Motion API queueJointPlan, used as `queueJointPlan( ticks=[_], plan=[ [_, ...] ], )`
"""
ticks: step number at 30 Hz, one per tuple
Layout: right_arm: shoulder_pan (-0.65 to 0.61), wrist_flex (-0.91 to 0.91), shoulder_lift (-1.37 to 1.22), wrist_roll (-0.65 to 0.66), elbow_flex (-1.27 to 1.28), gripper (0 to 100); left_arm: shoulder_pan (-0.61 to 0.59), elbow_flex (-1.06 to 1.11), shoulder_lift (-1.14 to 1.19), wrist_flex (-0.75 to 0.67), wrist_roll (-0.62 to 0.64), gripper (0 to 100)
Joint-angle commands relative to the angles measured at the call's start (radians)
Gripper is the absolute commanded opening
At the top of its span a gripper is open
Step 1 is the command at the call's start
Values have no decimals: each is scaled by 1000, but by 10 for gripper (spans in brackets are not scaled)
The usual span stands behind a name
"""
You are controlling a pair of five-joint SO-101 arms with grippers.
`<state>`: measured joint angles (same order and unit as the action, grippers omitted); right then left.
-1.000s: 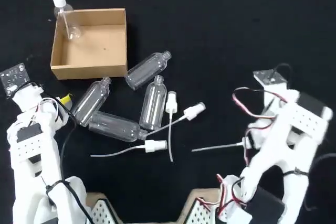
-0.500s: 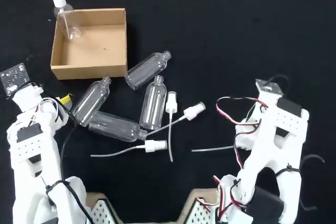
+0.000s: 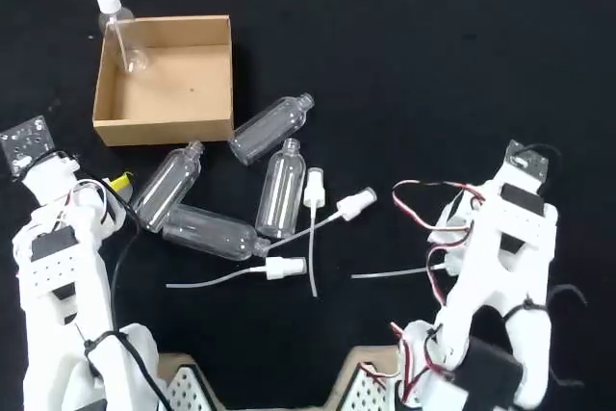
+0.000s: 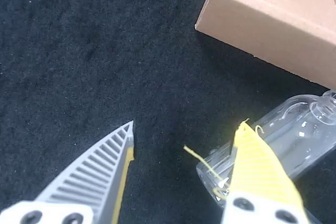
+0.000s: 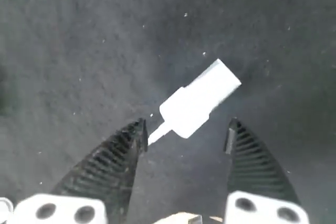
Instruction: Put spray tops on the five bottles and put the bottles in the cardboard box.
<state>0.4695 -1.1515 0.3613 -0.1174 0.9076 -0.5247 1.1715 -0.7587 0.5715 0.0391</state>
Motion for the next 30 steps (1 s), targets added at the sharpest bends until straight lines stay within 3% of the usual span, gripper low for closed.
queueJointPlan(
  ticks=[1,8,17,22,26,30],
  plan=[
    [-15,46,-101,-14,-28,240,2,-8,-25,-14,3,296],
    [17,80,-292,-3,-142,226,2,-8,-25,-14,3,296],
    [3,114,-305,290,-268,25,2,-8,-25,-14,3,296],
    [-6,181,-305,468,-312,54,2,-8,-25,-14,3,296],
    [3,278,-314,709,-328,90,2,-7,-25,-14,3,296],
    [0,195,-314,884,-325,148,2,-7,-25,-14,3,296]
  ],
)
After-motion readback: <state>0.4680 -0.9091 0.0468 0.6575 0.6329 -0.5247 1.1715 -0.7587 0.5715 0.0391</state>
